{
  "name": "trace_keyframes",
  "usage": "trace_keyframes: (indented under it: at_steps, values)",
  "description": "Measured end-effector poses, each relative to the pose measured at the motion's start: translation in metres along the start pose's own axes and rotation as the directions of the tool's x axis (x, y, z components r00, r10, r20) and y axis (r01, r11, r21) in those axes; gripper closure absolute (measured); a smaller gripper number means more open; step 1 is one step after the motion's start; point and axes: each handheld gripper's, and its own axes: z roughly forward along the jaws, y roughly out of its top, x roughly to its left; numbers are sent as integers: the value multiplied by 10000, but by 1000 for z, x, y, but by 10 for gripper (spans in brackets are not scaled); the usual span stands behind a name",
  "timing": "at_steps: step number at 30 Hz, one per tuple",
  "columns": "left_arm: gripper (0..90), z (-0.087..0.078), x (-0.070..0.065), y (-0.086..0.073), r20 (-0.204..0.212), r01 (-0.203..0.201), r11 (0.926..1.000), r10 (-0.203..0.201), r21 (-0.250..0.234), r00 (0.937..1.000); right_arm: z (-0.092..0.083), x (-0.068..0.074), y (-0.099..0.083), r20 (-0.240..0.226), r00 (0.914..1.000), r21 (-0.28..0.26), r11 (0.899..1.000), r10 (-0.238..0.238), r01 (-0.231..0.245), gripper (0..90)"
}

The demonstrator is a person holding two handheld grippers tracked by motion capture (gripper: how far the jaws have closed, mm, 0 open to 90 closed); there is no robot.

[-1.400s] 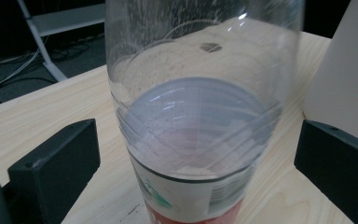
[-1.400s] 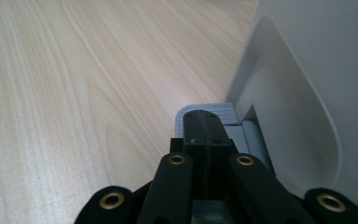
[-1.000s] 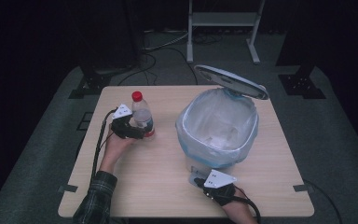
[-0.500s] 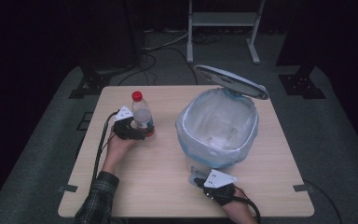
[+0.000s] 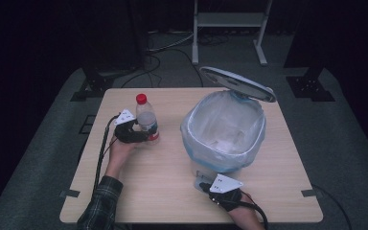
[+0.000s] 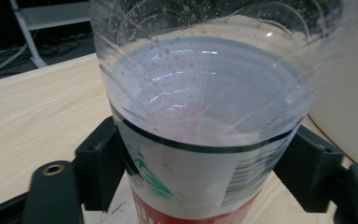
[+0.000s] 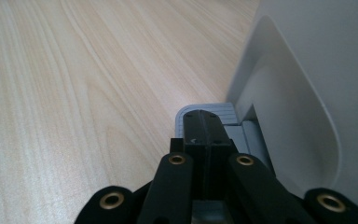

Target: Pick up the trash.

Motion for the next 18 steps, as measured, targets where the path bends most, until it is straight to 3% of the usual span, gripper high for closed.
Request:
trace_keyframes:
  at_steps: [18]
  values:
    - [276,-4,-8,5,350,-46,9999,51,-152,9994,0,0,0,-4,10000,5,10000,-12,12,900]
